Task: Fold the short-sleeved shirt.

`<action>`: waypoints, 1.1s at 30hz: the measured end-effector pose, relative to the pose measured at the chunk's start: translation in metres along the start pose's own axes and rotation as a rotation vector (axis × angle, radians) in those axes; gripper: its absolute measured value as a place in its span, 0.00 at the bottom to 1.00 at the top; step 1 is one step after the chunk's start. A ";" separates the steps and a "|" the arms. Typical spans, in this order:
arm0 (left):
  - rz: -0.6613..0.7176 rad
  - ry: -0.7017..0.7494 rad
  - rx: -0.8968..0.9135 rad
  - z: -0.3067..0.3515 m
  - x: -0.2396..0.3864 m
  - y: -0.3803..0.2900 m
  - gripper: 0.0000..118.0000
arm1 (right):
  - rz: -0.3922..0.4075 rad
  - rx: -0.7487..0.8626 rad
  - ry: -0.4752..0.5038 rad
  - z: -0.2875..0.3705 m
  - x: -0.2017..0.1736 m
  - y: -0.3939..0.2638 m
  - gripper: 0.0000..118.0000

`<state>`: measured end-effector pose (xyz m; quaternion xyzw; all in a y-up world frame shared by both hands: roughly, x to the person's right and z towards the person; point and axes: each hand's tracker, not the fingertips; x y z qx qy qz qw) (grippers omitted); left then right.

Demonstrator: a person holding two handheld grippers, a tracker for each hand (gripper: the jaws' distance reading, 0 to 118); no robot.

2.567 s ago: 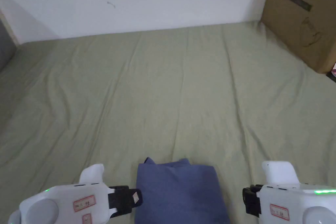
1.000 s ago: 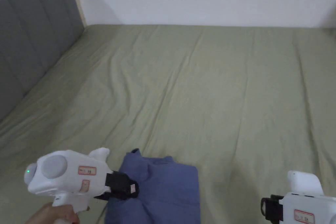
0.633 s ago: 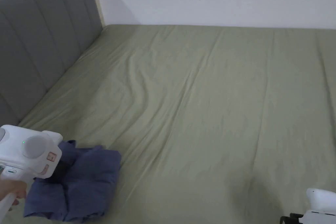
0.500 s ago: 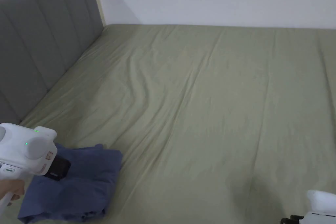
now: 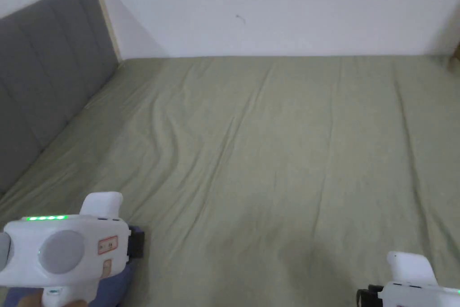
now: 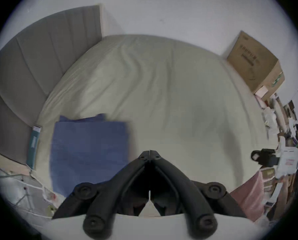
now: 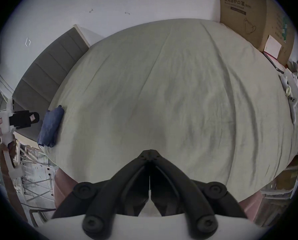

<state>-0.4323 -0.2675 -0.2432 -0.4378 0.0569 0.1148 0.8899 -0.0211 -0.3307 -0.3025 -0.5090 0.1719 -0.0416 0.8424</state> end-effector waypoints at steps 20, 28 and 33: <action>-0.128 0.193 0.711 0.116 0.147 -0.051 0.00 | 0.215 0.783 -0.225 0.142 -0.030 0.005 0.00; -0.163 0.184 0.771 0.135 0.162 -0.044 0.00 | 0.233 0.834 -0.197 0.154 -0.047 0.008 0.00; -0.161 0.187 0.768 0.132 0.166 -0.043 0.00 | 0.246 0.860 -0.214 0.161 -0.049 0.008 0.00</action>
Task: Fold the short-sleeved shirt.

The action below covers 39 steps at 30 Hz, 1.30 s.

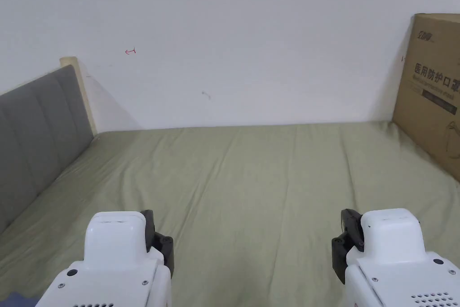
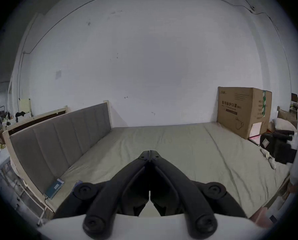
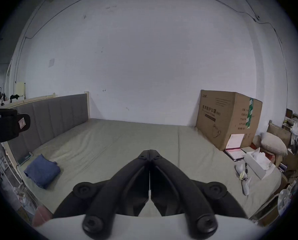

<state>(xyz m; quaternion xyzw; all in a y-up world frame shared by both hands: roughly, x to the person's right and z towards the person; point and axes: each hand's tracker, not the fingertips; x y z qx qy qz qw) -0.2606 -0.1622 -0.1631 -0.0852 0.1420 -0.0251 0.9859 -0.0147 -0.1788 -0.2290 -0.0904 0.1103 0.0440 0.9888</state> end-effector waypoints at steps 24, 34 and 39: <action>0.006 -0.008 0.035 -0.025 0.014 0.019 0.00 | -0.014 -0.001 -0.056 -0.027 -0.005 0.025 0.02; -0.003 -0.019 0.007 -0.031 0.010 0.022 0.89 | 0.025 0.013 -0.068 -0.025 -0.014 0.028 0.38; 0.036 -0.020 0.023 -0.027 0.007 0.018 0.93 | 0.019 0.013 -0.060 -0.025 -0.013 0.024 0.96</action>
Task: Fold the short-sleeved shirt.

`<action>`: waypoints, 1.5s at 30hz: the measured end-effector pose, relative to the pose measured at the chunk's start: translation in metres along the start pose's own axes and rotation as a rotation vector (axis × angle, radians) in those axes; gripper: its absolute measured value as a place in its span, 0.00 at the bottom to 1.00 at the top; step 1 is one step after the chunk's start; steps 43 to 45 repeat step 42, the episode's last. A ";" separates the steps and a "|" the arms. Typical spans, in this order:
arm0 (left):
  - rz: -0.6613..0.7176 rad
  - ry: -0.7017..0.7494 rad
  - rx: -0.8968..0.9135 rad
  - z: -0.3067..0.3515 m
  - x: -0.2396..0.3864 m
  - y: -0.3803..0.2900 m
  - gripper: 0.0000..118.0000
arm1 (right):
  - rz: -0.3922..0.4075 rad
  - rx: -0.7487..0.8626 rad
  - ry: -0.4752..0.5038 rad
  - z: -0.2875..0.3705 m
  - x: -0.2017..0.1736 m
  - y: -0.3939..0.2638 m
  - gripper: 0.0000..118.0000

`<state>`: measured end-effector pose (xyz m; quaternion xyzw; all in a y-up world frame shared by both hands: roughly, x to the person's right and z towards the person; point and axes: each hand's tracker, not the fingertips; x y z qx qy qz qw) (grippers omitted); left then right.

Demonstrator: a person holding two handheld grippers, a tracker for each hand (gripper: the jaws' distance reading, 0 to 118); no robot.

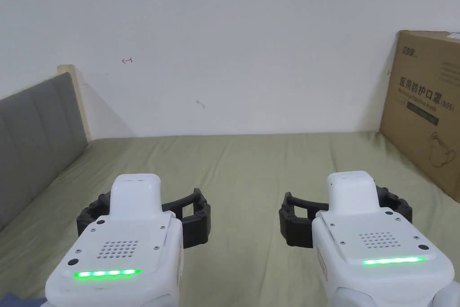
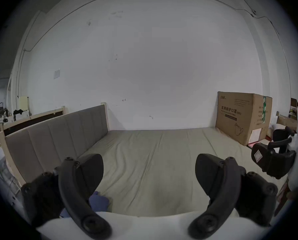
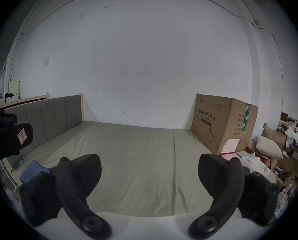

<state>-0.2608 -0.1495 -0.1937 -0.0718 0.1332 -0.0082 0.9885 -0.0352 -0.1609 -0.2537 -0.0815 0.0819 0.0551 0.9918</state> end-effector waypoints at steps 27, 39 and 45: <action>-0.115 0.014 0.000 0.018 0.024 0.005 0.93 | -0.029 0.002 -0.001 0.003 0.007 0.001 0.96; -0.008 0.011 -0.028 0.017 0.016 0.009 0.93 | -0.033 -0.009 -0.014 0.001 0.010 -0.001 0.96; 0.059 -0.015 -0.047 0.019 0.011 0.007 0.93 | -0.036 -0.016 -0.008 0.001 0.010 -0.001 0.96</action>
